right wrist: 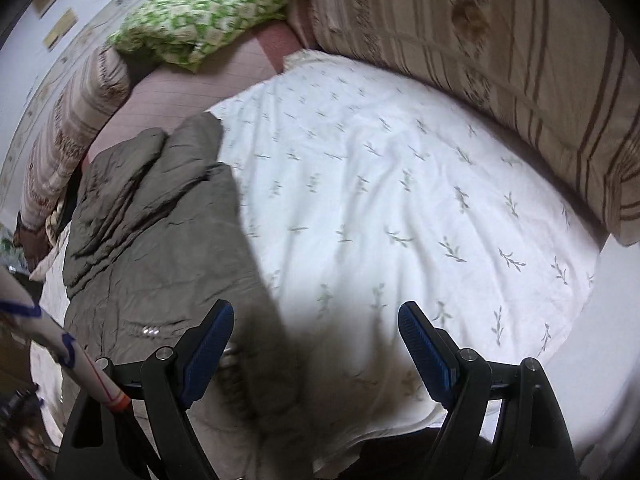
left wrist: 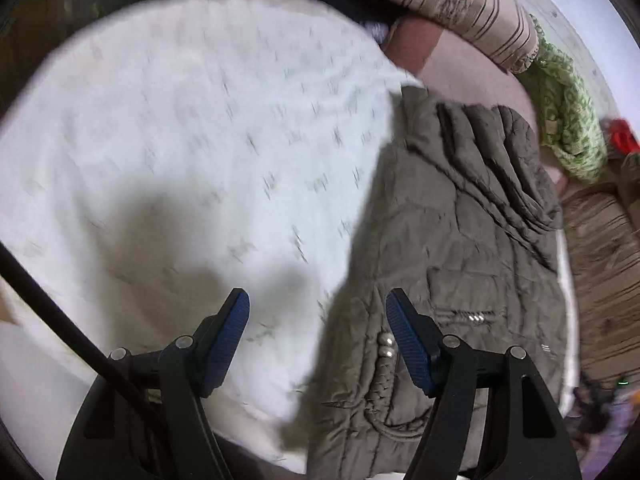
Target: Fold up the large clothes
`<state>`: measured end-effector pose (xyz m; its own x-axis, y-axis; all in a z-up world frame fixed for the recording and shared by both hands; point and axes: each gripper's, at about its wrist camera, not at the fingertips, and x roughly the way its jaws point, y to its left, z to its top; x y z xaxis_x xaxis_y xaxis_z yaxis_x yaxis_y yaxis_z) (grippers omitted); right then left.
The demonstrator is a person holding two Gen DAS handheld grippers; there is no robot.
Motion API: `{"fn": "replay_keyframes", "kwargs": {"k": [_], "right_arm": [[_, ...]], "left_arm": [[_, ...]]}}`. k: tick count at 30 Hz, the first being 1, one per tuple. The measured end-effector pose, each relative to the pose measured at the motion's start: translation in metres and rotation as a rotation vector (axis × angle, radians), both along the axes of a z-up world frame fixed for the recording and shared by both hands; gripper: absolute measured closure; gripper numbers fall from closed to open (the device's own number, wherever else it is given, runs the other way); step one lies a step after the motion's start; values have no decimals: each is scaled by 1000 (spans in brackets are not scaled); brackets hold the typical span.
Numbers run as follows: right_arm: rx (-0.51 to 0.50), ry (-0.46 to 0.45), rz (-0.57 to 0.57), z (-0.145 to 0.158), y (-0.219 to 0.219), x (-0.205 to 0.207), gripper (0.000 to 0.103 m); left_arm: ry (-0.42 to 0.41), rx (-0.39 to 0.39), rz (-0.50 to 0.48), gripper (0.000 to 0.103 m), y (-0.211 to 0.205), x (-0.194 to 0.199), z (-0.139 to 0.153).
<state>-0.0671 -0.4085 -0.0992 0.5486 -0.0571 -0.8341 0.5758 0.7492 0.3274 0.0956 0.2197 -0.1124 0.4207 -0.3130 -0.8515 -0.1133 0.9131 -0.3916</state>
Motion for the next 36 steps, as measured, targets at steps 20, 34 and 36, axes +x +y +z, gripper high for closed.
{"fn": "replay_keyframes", "kwargs": {"k": [20, 34, 36], "right_arm": [[369, -215, -23, -31, -34, 23, 15], [634, -178, 216, -66, 5, 64, 15], [638, -160, 267, -63, 16, 55, 15]], "left_arm": [[54, -255, -147, 33, -49, 2, -44], [77, -507, -166, 33, -33, -13, -50], [95, -505, -176, 33, -34, -18, -54]]}}
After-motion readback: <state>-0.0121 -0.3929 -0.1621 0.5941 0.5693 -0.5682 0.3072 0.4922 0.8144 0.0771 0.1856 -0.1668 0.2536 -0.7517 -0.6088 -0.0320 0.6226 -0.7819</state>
